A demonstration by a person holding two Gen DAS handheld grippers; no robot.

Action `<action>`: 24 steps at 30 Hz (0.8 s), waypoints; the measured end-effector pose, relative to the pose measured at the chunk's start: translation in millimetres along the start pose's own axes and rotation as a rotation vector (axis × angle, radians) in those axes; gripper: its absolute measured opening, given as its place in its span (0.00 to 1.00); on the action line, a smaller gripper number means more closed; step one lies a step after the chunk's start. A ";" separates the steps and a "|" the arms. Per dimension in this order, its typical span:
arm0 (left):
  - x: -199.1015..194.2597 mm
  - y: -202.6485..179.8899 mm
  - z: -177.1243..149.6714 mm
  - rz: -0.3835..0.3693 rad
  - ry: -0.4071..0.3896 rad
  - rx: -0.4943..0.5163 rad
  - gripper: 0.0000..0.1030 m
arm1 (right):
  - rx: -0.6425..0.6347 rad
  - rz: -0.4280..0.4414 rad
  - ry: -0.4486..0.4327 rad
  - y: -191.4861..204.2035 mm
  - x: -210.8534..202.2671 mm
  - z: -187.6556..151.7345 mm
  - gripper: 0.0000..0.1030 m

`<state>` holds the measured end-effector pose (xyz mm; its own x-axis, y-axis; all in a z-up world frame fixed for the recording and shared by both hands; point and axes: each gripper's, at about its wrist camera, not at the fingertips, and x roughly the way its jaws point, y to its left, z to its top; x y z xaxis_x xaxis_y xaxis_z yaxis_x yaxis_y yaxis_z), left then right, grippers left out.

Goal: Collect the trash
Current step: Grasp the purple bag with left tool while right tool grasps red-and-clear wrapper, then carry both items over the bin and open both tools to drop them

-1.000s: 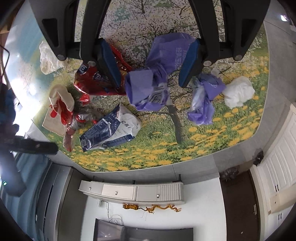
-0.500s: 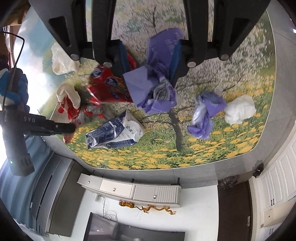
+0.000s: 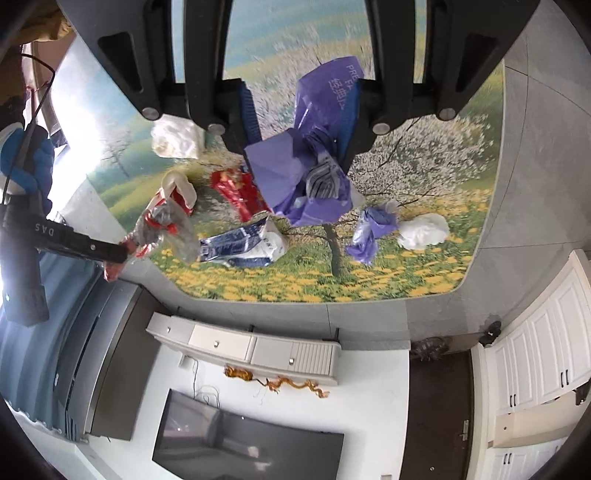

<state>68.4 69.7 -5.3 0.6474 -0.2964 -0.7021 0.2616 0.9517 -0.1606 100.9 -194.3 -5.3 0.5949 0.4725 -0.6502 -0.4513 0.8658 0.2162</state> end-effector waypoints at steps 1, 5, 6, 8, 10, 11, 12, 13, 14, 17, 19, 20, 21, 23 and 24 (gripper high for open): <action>-4.5 -2.3 0.4 0.002 -0.006 0.001 0.35 | -0.001 0.003 -0.008 1.0 -4.9 -0.6 0.10; -23.8 -17.6 1.4 0.005 -0.030 0.017 0.35 | 0.003 0.005 -0.063 -0.4 -38.9 -9.2 0.10; -27.4 -22.5 1.7 0.004 -0.035 0.023 0.35 | 0.006 0.004 -0.072 -2.2 -45.2 -11.5 0.10; -35.1 -34.9 3.2 -0.004 -0.045 0.037 0.35 | 0.020 -0.002 -0.103 -9.5 -64.0 -18.3 0.10; -40.1 -49.8 6.1 -0.018 -0.053 0.051 0.35 | 0.032 -0.010 -0.127 -16.4 -79.1 -24.8 0.10; -41.6 -57.8 7.6 -0.026 -0.056 0.059 0.35 | 0.044 -0.019 -0.144 -23.0 -90.3 -30.2 0.10; -42.3 -64.3 8.6 -0.034 -0.057 0.065 0.35 | 0.054 -0.028 -0.157 -28.8 -98.8 -34.9 0.10; -42.3 -73.2 9.9 -0.045 -0.056 0.075 0.35 | 0.062 -0.036 -0.166 -33.7 -105.3 -38.4 0.10; -41.6 -82.1 11.0 -0.056 -0.055 0.085 0.35 | 0.076 -0.050 -0.180 -41.8 -115.1 -44.1 0.10; -33.3 -115.4 15.8 -0.094 -0.038 0.122 0.35 | 0.124 -0.102 -0.213 -69.8 -141.6 -62.3 0.10; -24.0 -136.8 20.7 -0.124 -0.021 0.145 0.35 | 0.152 -0.143 -0.222 -87.6 -153.0 -72.4 0.10; -18.6 -148.6 22.2 -0.140 -0.011 0.157 0.35 | 0.179 -0.175 -0.227 -102.0 -160.9 -80.7 0.10; -12.2 -161.3 24.7 -0.157 0.002 0.169 0.35 | 0.194 -0.190 -0.229 -109.8 -166.5 -86.5 0.10; 6.1 -196.2 30.0 -0.199 0.034 0.207 0.35 | 0.242 -0.248 -0.230 -135.1 -178.0 -101.8 0.10; 15.3 -211.8 32.3 -0.221 0.052 0.222 0.35 | 0.269 -0.275 -0.230 -148.3 -183.2 -110.1 0.10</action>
<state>46.0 -139.0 40.4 0.5219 -0.4840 -0.7024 0.5455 0.8224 -0.1614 -14.5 -427.4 1.5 0.8146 0.2169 -0.5380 -0.0847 0.9620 0.2596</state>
